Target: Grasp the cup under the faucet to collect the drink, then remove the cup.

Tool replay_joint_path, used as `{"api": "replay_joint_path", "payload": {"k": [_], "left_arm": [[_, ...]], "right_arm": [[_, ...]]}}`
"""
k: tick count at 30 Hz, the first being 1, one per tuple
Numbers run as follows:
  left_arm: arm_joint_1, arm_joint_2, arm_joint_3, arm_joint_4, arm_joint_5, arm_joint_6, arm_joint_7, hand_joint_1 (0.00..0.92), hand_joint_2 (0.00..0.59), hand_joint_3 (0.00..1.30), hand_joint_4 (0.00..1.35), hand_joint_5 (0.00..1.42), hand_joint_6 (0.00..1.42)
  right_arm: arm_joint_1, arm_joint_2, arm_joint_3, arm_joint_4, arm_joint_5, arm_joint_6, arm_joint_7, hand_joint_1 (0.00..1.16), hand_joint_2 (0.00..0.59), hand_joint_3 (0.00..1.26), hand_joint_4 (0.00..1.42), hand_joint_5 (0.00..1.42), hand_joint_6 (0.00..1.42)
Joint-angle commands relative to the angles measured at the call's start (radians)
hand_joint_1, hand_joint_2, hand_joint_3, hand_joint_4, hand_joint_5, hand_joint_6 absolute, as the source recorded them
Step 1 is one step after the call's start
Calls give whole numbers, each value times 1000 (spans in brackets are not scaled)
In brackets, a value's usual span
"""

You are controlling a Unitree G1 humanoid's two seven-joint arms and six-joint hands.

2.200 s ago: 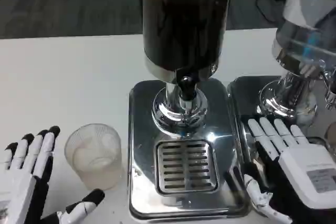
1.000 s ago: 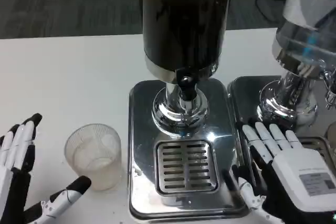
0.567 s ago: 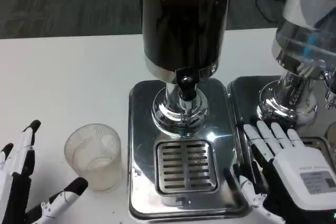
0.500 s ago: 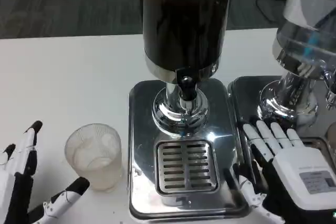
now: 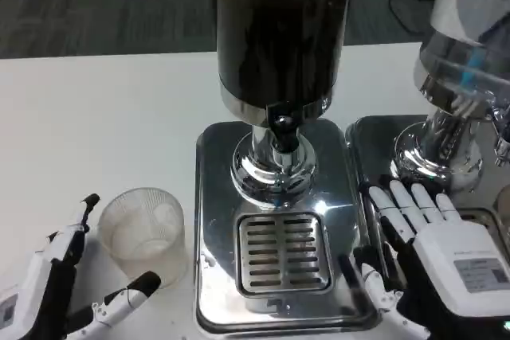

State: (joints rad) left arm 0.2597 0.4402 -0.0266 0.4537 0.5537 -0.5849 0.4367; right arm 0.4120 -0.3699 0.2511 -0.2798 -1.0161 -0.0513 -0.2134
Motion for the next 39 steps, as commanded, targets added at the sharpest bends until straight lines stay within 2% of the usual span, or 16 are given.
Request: {"api": "replay_joint_path", "payload": {"k": [1,16,20,27,32,39], "left_arm": [[-26,3,-16,36,-13,2,-22,153,28,80,93,186,106],[-156,-28,-73,198,-43,-68,-26,118,5,66,24,192,89],[-198,-27,-102,243,-51,-114,-47,114,1,47,14,182,92],[-239,-28,-127,290,-53,-145,-43,115,0,37,0,181,92],[-263,-30,-143,324,-53,-180,-32,156,11,31,4,205,111],[-280,-32,-159,356,-45,-205,2,274,52,77,78,305,241]], "right_arm": [[-3,1,6,-4,-5,4,-4,144,528,73,0,0,0],[0,5,1,-9,-10,14,-11,152,528,74,0,0,0],[3,6,5,-11,-13,15,-16,154,528,75,0,0,0],[7,11,8,-10,-13,17,-21,156,528,82,0,0,0],[5,11,7,-11,-11,17,-19,157,528,90,0,0,0],[5,10,5,-13,-9,19,-15,155,519,111,0,0,0]]}}
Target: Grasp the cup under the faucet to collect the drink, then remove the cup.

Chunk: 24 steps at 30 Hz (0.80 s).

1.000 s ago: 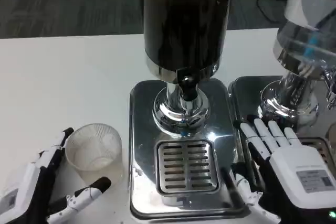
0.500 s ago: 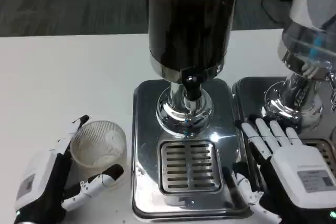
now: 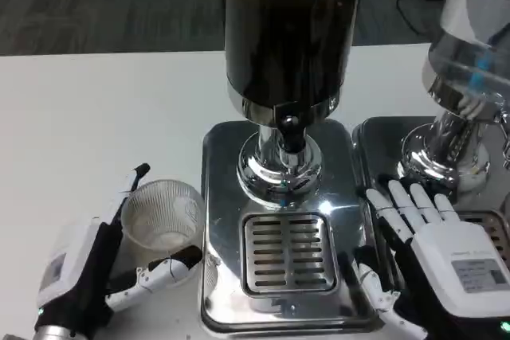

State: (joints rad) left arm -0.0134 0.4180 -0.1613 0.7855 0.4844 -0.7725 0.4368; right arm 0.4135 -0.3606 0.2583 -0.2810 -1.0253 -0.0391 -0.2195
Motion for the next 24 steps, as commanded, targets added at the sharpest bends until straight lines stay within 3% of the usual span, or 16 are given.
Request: {"api": "replay_joint_path", "payload": {"k": [1,7,14,24], "left_arm": [[-9,-10,-26,28,26,-20,11,290,59,92,94,321,262],[-11,-9,-36,36,34,-29,51,336,79,136,159,388,312],[-3,-10,-31,32,60,-40,120,407,114,287,331,561,509],[7,-14,-28,28,100,-49,227,418,134,414,470,694,622]], "right_arm": [[4,0,-2,-12,2,6,-8,155,518,112,0,0,0],[3,-1,-3,-12,8,4,-4,154,517,114,0,0,0],[-1,-3,-1,-10,13,2,2,153,517,114,0,0,0],[-8,-11,-4,-9,22,-1,9,153,517,115,0,0,0]]}}
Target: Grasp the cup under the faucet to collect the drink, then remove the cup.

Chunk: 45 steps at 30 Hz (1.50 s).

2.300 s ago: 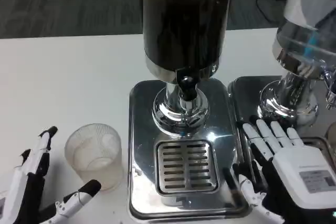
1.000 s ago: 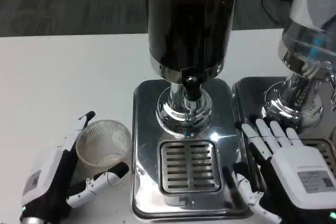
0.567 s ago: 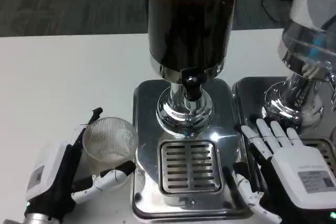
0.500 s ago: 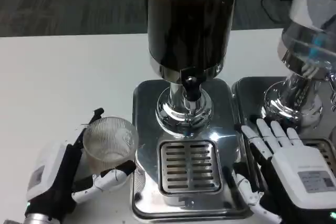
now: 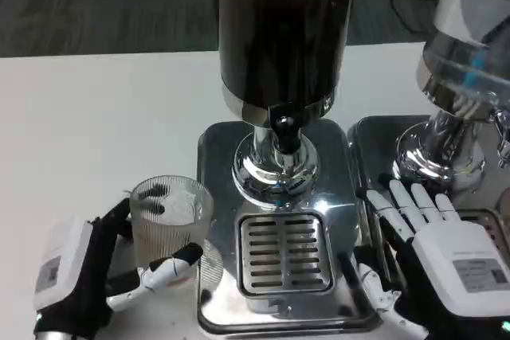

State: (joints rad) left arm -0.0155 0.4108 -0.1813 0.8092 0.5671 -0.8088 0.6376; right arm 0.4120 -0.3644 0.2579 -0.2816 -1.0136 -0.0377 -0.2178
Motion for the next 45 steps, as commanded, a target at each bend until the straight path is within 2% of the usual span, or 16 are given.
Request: {"api": "replay_joint_path", "payload": {"k": [1,19,33,45], "left_arm": [[8,-7,-9,7,18,-13,30,418,134,415,471,695,623],[-3,-12,-14,0,87,-43,158,391,167,451,507,740,665],[-50,2,-54,47,105,-72,183,386,167,452,507,740,670],[-77,7,-57,31,131,-110,229,391,173,453,507,740,653]], "right_arm": [[-8,-8,-4,-8,12,-3,9,153,517,115,0,0,0],[-13,-16,-10,-7,23,-1,4,153,517,115,0,0,0],[-13,4,3,2,5,6,-9,153,517,115,0,0,0],[-17,14,9,6,-10,16,-35,153,517,115,0,0,0]]}}
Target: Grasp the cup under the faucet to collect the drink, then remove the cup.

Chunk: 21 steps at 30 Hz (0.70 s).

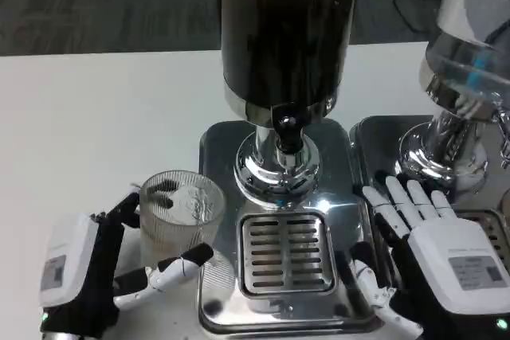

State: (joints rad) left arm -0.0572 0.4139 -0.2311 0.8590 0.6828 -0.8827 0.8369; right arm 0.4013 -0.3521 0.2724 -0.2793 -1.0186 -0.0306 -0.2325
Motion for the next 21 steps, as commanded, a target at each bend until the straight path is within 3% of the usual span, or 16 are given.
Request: {"api": "replay_joint_path", "payload": {"k": [1,6,21], "left_arm": [[-40,2,-9,-21,16,-37,29,391,173,453,507,740,652],[-102,-25,-32,-13,26,-46,11,389,172,456,507,740,651],[-275,-75,-144,138,62,-94,-14,385,166,460,507,743,651]], "right_arm": [[-5,0,-8,3,-7,9,-24,153,517,115,0,0,0],[7,-10,-38,-6,13,7,-26,153,517,115,0,0,0],[36,21,-70,-53,8,56,-31,153,517,112,0,0,0]]}}
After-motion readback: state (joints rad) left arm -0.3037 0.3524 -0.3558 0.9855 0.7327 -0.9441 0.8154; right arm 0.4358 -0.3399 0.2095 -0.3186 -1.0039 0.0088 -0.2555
